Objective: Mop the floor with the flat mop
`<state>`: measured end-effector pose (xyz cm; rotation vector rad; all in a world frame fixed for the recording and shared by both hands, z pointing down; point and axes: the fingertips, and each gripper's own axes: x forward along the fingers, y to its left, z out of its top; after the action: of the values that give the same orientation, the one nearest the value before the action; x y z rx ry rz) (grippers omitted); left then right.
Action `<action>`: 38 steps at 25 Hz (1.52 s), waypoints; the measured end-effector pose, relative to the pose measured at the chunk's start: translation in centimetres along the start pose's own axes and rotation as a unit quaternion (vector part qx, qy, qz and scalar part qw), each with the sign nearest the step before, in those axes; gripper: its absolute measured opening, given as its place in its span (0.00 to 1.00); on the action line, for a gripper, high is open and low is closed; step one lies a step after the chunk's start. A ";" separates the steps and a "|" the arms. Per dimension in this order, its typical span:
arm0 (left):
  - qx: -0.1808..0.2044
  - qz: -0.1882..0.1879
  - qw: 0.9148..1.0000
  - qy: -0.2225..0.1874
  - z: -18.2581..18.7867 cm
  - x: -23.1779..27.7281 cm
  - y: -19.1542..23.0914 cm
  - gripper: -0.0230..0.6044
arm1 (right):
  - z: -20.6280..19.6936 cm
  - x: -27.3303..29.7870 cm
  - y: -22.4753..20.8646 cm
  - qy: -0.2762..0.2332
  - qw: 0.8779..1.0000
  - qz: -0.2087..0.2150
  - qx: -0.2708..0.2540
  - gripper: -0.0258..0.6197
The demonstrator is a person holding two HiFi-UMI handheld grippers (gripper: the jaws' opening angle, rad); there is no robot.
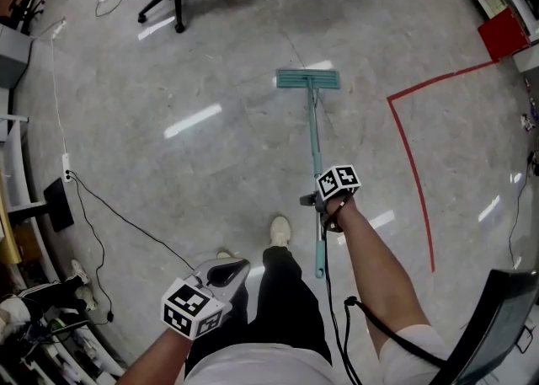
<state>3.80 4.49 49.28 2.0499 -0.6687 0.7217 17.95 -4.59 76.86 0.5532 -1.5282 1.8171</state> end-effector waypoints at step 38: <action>0.057 -0.048 0.997 0.007 -10.7 -7.1 -1.2 0.05 | -26.7 5.9 7.2 0.009 0.999 0.024 0.029 0.20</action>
<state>-2.95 15.53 48.79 2.1643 -0.5284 0.7321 11.58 22.16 70.36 0.5291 -1.4921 1.9039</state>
